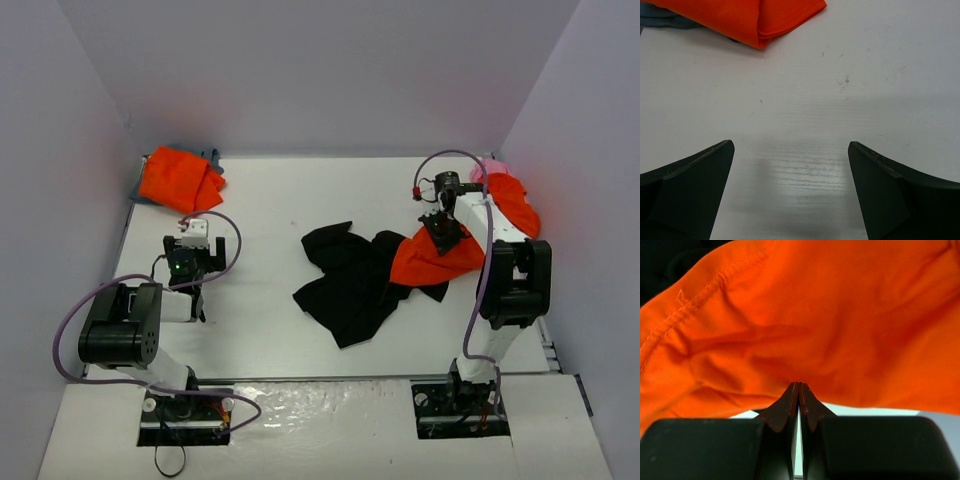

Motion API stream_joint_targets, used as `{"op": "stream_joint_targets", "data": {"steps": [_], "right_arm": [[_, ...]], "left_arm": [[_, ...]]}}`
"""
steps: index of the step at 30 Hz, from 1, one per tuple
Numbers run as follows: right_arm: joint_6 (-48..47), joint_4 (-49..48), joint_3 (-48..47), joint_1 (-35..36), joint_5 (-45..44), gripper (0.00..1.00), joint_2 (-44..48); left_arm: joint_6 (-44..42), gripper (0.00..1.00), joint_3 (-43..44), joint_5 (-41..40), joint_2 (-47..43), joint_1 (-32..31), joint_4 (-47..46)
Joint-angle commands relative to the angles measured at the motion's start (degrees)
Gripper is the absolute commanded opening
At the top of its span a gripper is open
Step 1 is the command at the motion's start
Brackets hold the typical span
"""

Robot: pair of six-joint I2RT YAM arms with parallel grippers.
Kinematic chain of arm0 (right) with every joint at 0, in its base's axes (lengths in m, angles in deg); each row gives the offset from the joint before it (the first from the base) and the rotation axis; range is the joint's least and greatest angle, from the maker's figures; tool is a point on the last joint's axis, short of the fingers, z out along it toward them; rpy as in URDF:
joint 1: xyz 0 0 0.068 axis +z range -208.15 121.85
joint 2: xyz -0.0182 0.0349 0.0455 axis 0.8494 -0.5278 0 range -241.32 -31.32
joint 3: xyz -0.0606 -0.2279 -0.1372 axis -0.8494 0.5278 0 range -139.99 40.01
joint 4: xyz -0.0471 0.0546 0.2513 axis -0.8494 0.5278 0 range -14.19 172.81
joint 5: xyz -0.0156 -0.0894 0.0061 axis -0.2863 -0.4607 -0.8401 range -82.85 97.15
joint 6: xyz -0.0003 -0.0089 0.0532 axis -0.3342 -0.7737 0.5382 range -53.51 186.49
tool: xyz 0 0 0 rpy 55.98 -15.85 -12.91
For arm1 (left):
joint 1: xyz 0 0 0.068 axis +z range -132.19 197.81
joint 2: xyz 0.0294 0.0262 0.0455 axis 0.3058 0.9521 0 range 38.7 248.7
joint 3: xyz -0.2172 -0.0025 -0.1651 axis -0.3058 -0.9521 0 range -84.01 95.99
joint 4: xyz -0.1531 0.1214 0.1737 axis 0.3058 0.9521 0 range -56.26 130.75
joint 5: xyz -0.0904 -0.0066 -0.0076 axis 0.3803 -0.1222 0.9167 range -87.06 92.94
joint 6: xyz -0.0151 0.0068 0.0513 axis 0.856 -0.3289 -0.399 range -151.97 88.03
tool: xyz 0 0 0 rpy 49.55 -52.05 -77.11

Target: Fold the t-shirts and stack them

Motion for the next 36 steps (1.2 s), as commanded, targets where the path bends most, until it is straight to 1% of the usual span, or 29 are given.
{"op": "stream_joint_targets", "data": {"steps": [1,9,15,17,20,23,25,30,36], "right_arm": [[1.2,-0.7,-2.0,-0.1,0.1,0.00,-0.8],[2.3,-1.6,-7.2,-0.1,-0.9,0.00,-10.8],[3.3,-2.1,-14.3,0.0,-4.8,0.00,-19.7],[4.1,-2.9,-17.3,0.1,-8.9,0.00,-22.4],[4.5,-4.7,-25.9,-0.7,-17.6,0.00,-26.4],[5.7,-4.7,-34.7,-2.0,-24.0,0.00,-31.6],[6.7,-4.6,-43.1,-5.2,-28.4,0.00,-35.0],[8.3,-4.7,-54.5,-9.7,-32.3,0.00,-39.3],[9.5,-5.7,-57.7,-16.4,-33.9,0.00,-39.4]], "left_arm": [[-0.2,0.97,1.5,1.1,-1.4,0.3,-3.5],[-0.3,0.97,1.5,1.1,-1.4,0.3,-3.5],[-0.3,0.97,1.5,1.2,-1.4,0.4,-3.4],[-0.3,0.97,1.5,1.2,-1.4,0.3,-3.4],[-0.2,0.97,1.6,1.3,-1.4,0.3,-3.4],[-0.1,0.97,1.5,1.4,-1.4,0.3,-3.4],[-0.2,0.97,1.5,1.4,-1.4,0.3,-3.4],[-0.2,0.97,1.6,1.4,-1.3,0.3,-3.4],[-0.2,0.97,1.6,1.4,-1.3,0.3,-3.4]]}}
